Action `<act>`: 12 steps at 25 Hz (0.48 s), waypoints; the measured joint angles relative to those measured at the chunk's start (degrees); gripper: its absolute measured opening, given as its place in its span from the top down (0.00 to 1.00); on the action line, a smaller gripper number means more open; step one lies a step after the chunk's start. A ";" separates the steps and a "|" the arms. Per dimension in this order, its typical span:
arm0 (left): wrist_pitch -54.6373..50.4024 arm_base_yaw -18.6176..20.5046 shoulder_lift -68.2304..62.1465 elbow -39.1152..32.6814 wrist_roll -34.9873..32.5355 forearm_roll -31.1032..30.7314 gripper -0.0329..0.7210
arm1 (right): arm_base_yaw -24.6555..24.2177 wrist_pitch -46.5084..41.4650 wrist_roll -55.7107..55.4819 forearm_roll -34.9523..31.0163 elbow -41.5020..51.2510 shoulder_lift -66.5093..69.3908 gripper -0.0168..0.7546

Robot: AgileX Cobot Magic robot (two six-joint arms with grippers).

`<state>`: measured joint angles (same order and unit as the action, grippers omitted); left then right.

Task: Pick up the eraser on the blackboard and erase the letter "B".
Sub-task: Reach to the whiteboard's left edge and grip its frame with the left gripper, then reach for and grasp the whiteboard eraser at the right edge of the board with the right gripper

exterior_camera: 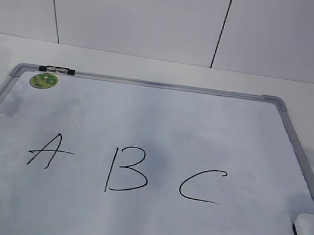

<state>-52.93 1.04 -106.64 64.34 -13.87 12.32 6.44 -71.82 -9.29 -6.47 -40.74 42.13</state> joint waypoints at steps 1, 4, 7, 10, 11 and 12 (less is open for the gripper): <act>0.09 0.00 -0.23 0.00 0.00 0.10 0.64 | 0.00 0.00 0.00 0.00 0.00 0.00 0.22; 0.20 0.00 -0.98 0.00 -0.04 0.10 0.64 | 0.00 0.00 0.00 0.00 0.00 0.00 0.22; 0.44 0.00 -1.11 0.00 -0.13 0.10 0.64 | 0.00 0.00 0.00 0.00 0.00 0.00 0.22; 0.72 0.00 -1.18 0.00 -0.13 0.10 0.64 | 0.00 0.00 0.00 0.00 0.00 0.00 0.22; 0.82 0.00 -1.18 0.00 -0.13 0.10 0.64 | 0.00 0.00 -0.09 0.00 0.00 0.00 0.22; 0.82 0.00 -1.18 0.00 -0.13 0.10 0.64 | 0.00 0.00 -0.09 0.00 0.00 0.00 0.22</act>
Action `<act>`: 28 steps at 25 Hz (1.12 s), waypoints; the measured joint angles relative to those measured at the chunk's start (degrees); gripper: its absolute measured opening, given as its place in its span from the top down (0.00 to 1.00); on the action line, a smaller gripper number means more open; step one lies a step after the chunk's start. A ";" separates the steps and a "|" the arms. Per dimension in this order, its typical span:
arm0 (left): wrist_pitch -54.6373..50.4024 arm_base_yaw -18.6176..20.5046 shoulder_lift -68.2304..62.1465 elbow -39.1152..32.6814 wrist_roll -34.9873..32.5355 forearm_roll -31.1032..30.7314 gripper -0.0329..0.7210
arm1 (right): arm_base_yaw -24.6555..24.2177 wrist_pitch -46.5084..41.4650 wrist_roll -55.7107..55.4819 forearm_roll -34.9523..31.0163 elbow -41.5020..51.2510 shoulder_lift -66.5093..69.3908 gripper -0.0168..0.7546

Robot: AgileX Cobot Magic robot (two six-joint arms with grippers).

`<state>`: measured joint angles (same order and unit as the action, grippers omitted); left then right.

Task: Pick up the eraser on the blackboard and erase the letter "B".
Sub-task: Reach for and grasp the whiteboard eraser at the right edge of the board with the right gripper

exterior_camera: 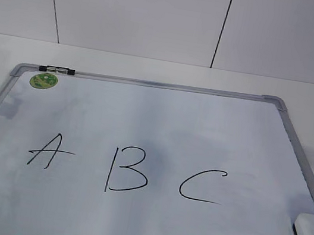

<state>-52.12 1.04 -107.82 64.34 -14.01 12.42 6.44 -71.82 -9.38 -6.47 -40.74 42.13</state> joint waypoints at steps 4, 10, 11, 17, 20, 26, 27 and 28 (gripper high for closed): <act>0.12 0.00 0.00 0.00 0.00 0.00 0.64 | 0.00 0.00 -0.04 0.00 0.00 0.00 0.22; 0.12 0.00 0.00 0.00 -0.04 0.17 0.72 | 0.00 0.00 -0.13 0.00 0.00 0.00 0.22; 0.12 0.00 0.00 0.00 -0.04 0.27 0.76 | 0.00 0.00 -0.13 0.00 0.00 0.00 0.22; 0.12 0.00 0.00 0.03 -0.04 0.29 0.87 | 0.00 0.00 -1.20 0.00 0.00 0.00 0.22; 0.12 0.00 0.00 0.03 0.30 0.39 0.89 | 0.00 0.00 -1.32 0.00 0.00 0.00 0.22; 0.25 0.00 0.00 0.03 1.38 0.73 0.92 | 0.00 0.00 -1.42 0.00 0.00 0.00 0.22; 0.35 0.00 0.00 0.03 1.38 0.73 0.92 | 0.00 0.00 -1.42 0.00 0.00 0.00 0.22; 0.27 0.00 0.00 0.03 1.38 0.73 0.92 | 0.00 0.00 -1.76 0.00 0.00 0.00 0.22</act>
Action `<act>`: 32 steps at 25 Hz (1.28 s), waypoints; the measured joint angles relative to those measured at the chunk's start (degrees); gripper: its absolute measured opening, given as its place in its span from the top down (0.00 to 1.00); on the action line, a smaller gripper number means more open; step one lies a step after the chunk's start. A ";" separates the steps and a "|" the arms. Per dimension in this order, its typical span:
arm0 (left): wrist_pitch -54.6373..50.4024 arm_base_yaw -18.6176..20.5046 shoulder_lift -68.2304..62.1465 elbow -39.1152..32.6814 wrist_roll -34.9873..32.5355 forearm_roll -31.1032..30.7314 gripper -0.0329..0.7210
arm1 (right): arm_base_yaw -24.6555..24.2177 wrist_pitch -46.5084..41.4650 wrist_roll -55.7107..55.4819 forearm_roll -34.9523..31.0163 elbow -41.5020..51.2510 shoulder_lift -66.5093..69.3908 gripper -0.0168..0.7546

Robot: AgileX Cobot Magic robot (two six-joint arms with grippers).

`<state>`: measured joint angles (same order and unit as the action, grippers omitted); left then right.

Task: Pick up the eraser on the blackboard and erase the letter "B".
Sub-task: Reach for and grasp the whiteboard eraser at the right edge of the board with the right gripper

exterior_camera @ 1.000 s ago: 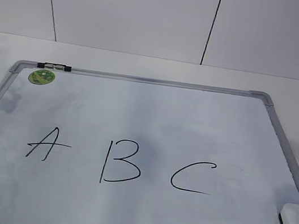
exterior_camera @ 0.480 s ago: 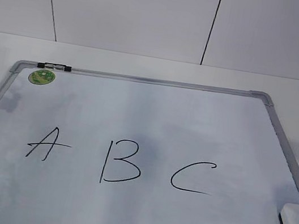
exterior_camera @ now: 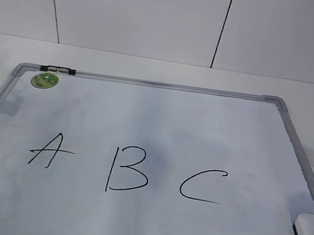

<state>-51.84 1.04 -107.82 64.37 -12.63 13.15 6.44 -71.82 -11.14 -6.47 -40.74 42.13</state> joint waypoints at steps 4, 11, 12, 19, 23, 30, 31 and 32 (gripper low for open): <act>0.21 0.00 0.00 0.00 0.00 0.13 0.92 | 0.00 0.00 -2.82 2.49 0.00 0.00 0.22; 0.30 0.00 0.00 0.00 0.00 0.13 0.92 | 0.00 0.00 -5.09 6.80 0.00 2.12 0.22; 0.30 0.00 0.00 0.00 0.00 0.13 0.92 | 0.00 0.00 -5.35 6.93 0.00 3.08 0.22; 0.30 0.00 0.00 0.00 0.00 0.26 0.92 | 0.00 1.66 -6.00 6.47 0.00 11.69 0.21; 0.30 0.00 0.00 0.00 0.00 0.26 0.92 | 0.00 5.36 -4.20 5.53 -0.13 16.65 0.21; 0.42 0.00 0.00 0.00 0.00 0.26 0.92 | 0.00 10.08 0.28 5.28 -0.26 24.78 0.21; 0.42 0.00 0.00 0.00 0.00 0.26 0.92 | 0.00 10.42 1.06 5.28 -0.26 25.60 0.21; 0.42 0.00 0.00 0.00 0.00 0.26 0.92 | 0.00 11.07 1.76 5.28 -0.26 26.51 0.21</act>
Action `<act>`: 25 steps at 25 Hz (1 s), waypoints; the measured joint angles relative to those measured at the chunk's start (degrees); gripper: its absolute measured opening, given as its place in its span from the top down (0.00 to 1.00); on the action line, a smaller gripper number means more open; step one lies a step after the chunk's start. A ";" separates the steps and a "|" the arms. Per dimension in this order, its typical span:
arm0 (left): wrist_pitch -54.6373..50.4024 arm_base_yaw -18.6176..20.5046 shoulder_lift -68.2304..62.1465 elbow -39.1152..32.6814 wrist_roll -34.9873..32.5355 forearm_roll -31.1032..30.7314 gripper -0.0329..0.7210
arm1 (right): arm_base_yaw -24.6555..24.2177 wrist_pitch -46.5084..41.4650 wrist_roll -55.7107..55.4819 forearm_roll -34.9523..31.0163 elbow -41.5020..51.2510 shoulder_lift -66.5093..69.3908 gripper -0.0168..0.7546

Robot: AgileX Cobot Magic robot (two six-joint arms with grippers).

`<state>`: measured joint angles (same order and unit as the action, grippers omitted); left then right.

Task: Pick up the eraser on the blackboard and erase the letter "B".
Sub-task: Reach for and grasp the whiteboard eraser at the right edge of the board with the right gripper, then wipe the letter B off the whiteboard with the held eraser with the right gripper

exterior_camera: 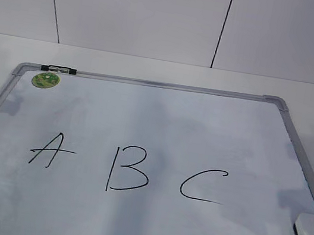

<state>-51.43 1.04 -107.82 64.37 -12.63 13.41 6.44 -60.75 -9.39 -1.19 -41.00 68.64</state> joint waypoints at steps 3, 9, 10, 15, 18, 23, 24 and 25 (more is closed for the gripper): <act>0.00 0.00 0.00 0.00 0.00 0.00 0.92 | 0.00 2.06 1.86 0.00 0.00 2.03 0.21; 0.00 0.00 0.00 0.00 0.00 0.03 0.92 | 0.00 4.61 3.46 0.00 -0.02 5.66 0.21; 0.00 0.00 0.00 0.00 0.00 0.03 0.92 | 0.00 4.90 3.50 0.11 -0.13 6.19 0.21; 0.00 0.00 0.00 0.00 0.00 0.03 0.92 | 0.00 6.94 4.50 0.11 -0.12 8.89 0.21; 0.00 0.00 0.00 0.00 0.00 0.03 0.92 | 0.00 7.16 4.58 0.11 -0.12 10.04 0.21; 0.00 0.00 0.00 0.00 0.00 0.03 0.92 | 0.12 8.71 4.77 0.00 -0.12 10.81 0.21; 0.00 0.00 0.00 0.00 0.00 0.03 0.92 | 0.22 8.94 4.77 0.00 -0.12 10.81 0.21; 0.00 0.00 0.00 0.00 0.00 0.03 0.92 | 0.22 9.06 4.77 0.00 -0.12 10.81 0.21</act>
<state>-51.43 1.04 -107.82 64.37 -12.63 13.43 6.66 -51.69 -4.62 -1.19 -41.12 79.45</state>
